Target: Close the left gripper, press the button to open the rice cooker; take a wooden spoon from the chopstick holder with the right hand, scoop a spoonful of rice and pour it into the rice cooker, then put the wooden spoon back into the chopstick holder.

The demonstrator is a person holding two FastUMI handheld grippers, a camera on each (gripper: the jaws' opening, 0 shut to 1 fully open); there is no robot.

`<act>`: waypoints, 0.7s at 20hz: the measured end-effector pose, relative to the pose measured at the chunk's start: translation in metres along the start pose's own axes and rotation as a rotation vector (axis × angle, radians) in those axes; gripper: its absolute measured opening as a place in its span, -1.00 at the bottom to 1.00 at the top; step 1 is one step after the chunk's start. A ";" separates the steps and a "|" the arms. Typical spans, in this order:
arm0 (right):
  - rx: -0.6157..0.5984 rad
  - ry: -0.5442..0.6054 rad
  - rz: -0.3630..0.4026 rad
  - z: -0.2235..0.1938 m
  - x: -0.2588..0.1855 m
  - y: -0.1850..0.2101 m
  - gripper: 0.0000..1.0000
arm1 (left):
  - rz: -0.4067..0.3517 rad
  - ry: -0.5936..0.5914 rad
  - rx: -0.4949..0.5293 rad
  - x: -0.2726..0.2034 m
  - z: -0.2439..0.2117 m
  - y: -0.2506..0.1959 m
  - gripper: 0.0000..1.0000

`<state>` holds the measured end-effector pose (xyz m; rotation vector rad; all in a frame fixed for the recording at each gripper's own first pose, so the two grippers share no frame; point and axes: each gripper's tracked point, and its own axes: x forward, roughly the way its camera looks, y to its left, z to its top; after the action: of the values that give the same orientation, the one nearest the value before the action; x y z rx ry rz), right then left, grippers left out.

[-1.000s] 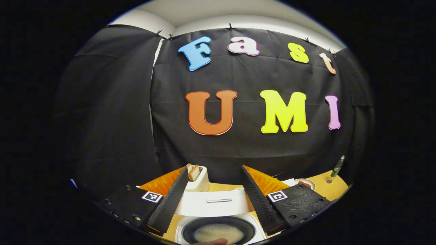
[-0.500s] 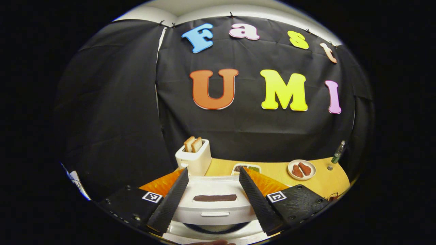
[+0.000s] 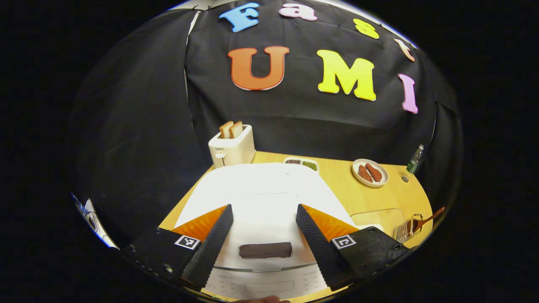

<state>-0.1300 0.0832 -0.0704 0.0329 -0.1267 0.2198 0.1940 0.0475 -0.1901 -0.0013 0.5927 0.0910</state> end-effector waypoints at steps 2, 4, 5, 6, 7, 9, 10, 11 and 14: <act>0.030 0.020 0.042 -0.007 0.001 0.009 1.00 | 0.001 -0.039 0.005 -0.001 0.006 0.001 0.98; 0.045 0.037 0.055 -0.009 0.005 0.014 1.00 | -0.005 -0.041 -0.005 0.000 0.004 0.000 0.96; 0.047 0.042 0.054 -0.011 0.007 0.014 0.99 | -0.006 -0.031 -0.005 0.001 0.000 -0.001 1.00; 0.050 0.045 0.054 -0.012 0.009 0.015 0.99 | -0.008 -0.035 -0.005 0.001 0.001 0.000 0.96; 0.056 0.049 0.055 -0.013 0.010 0.016 1.00 | -0.008 -0.032 -0.006 0.002 0.001 0.001 0.99; 0.063 0.058 0.055 -0.016 0.012 0.016 1.00 | -0.005 -0.036 -0.012 0.002 0.000 0.000 0.99; 0.064 0.062 0.052 -0.017 0.011 0.015 1.00 | 0.000 -0.044 -0.015 0.001 0.001 0.001 0.99; 0.066 0.062 0.047 -0.017 0.012 0.013 1.00 | 0.007 -0.061 -0.017 0.003 0.002 0.002 1.00; 0.064 0.063 0.036 -0.015 0.012 0.011 1.00 | 0.013 -0.136 -0.013 0.007 0.006 0.002 1.00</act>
<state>-0.1188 0.0970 -0.0838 0.0868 -0.0574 0.2610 0.2029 0.0503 -0.1887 -0.0037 0.4566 0.1066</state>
